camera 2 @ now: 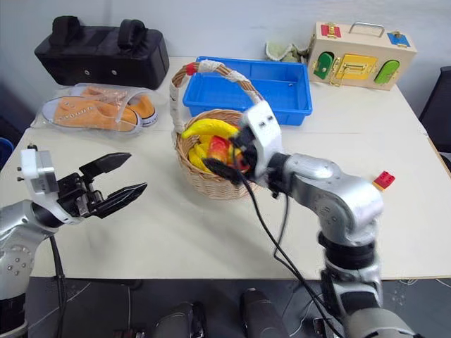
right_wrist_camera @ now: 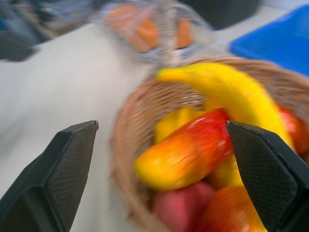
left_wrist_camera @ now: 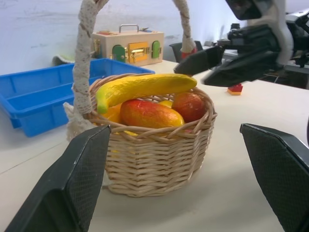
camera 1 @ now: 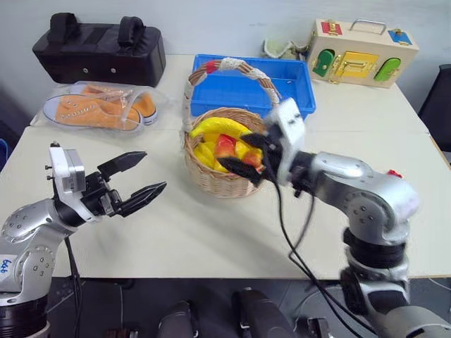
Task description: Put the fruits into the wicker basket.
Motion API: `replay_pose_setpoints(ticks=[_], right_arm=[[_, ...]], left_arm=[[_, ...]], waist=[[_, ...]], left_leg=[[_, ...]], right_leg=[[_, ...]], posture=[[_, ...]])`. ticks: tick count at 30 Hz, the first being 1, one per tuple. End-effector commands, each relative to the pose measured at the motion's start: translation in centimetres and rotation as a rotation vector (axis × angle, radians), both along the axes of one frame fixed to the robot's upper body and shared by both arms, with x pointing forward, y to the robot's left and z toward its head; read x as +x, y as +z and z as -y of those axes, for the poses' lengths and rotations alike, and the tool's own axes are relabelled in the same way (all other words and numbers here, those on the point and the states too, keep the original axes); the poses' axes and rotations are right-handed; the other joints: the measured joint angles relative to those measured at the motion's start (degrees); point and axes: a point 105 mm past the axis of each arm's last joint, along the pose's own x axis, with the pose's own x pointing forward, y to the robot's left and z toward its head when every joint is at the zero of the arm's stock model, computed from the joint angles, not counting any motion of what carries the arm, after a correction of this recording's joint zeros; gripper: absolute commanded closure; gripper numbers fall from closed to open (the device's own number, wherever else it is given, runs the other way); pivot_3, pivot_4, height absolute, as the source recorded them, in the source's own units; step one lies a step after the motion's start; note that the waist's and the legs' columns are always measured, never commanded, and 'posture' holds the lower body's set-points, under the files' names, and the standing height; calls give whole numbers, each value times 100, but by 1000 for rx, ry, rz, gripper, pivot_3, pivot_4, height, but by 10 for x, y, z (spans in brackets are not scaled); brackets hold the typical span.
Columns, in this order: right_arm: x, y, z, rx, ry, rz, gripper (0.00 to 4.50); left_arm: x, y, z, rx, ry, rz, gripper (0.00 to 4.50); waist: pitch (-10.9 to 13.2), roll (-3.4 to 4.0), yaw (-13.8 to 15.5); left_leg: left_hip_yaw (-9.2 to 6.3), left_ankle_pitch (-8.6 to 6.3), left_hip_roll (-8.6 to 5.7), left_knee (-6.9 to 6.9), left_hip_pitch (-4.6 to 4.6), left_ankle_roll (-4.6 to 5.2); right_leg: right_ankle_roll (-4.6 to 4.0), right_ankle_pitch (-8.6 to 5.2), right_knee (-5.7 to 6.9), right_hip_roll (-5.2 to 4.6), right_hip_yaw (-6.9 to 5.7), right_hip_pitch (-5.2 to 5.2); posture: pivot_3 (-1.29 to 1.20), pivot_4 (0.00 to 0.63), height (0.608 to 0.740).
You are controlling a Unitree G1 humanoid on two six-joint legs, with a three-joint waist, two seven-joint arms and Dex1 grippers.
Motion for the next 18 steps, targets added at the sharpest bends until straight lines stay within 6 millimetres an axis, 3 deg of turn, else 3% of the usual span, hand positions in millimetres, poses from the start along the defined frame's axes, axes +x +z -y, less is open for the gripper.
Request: replay_pose_setpoints(ticks=[1, 3, 9, 14, 18], right_arm=[[-31, 11, 31, 100, 125, 164, 27], [-26, -1, 75, 135, -3, 234, 27], [-30, -39, 175, 75, -206, 276, 27], [-34, -62, 222, 29, -339, 277, 27], [-30, -72, 241, -5, -395, 299, 27]], left_arm=[[0, 9, 0, 26, -36, 36, 0], [2, 10, -1, 31, -58, 23, 0], [5, 10, -7, 66, -113, -21, 0], [5, 8, -18, 93, -125, -96, 0], [4, 11, -21, 93, -121, -94, 0]], waist=[[-1, -2, 23], [-1, -2, 73], [0, -2, 125], [4, 1, 117], [6, 5, 125]], left_leg=[[-7, 0, 0, -2, 0, 1], [-8, -6, -3, -2, 3, 11], [12, -10, -15, 13, 9, 34], [12, -6, -12, 7, 54, 32], [11, -11, -12, -7, 104, 29]], right_leg=[[0, 0, -15, 0, -4, 10], [0, 0, -42, 1, -5, 26], [20, 11, -52, -3, 16, 38], [18, 12, -43, -1, 18, 75], [15, 10, -62, 0, 18, 128]], posture=[[0, 150, 740], [0, 150, 740], [0, 150, 740], [0, 150, 740], [0, 150, 740]])
